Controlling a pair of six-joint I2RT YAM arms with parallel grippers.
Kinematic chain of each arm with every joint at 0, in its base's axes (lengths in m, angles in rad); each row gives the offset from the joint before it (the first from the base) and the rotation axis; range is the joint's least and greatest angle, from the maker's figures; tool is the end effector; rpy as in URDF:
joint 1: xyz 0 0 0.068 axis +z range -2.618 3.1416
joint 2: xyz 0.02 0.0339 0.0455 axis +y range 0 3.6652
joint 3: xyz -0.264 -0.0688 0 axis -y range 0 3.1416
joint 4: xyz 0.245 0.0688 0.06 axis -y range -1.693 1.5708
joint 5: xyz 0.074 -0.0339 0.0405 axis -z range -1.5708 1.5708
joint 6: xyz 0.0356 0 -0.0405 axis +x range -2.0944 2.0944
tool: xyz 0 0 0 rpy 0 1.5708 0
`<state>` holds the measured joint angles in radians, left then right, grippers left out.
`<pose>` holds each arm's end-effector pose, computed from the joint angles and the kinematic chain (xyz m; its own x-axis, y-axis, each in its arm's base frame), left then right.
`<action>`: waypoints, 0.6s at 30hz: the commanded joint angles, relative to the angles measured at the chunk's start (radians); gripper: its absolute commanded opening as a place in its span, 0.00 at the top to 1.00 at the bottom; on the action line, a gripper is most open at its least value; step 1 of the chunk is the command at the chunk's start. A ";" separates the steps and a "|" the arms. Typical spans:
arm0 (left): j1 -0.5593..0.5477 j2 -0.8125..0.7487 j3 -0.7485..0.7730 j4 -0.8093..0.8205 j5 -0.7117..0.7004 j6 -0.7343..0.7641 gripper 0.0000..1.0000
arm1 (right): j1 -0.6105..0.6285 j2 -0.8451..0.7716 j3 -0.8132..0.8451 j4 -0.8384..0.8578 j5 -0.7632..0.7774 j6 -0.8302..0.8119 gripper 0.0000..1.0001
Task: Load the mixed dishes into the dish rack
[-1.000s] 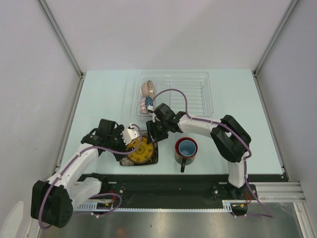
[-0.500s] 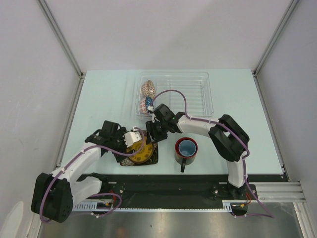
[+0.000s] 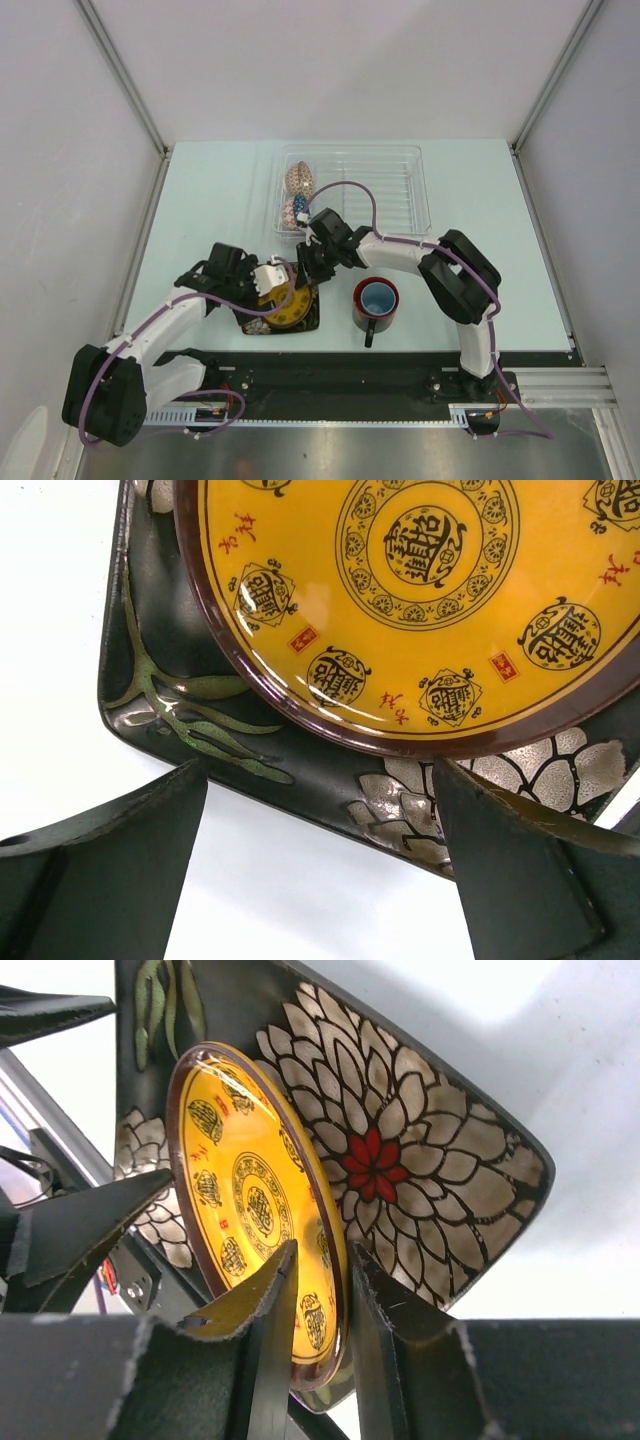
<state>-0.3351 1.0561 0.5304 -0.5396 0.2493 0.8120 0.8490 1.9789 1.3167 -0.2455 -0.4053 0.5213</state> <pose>0.1715 -0.0690 0.1773 -0.2554 0.8336 -0.4898 0.8965 0.3939 0.2029 0.2673 0.3250 0.1684 -0.8749 -0.3013 -0.3790 -0.4779 0.6632 0.5760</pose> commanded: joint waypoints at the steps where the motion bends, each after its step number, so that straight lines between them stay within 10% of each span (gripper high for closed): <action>1: -0.015 0.002 0.000 0.036 0.005 -0.011 0.00 | 0.004 0.032 -0.002 0.054 -0.104 0.043 0.70; 18: -0.028 0.002 0.045 0.067 -0.041 -0.066 0.00 | -0.028 0.029 -0.002 0.025 -0.236 0.022 1.00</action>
<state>-0.3511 1.0603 0.5312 -0.5400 0.2291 0.7860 0.8261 2.0102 1.3167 -0.1539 -0.5381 0.5262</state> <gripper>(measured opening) 0.996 0.120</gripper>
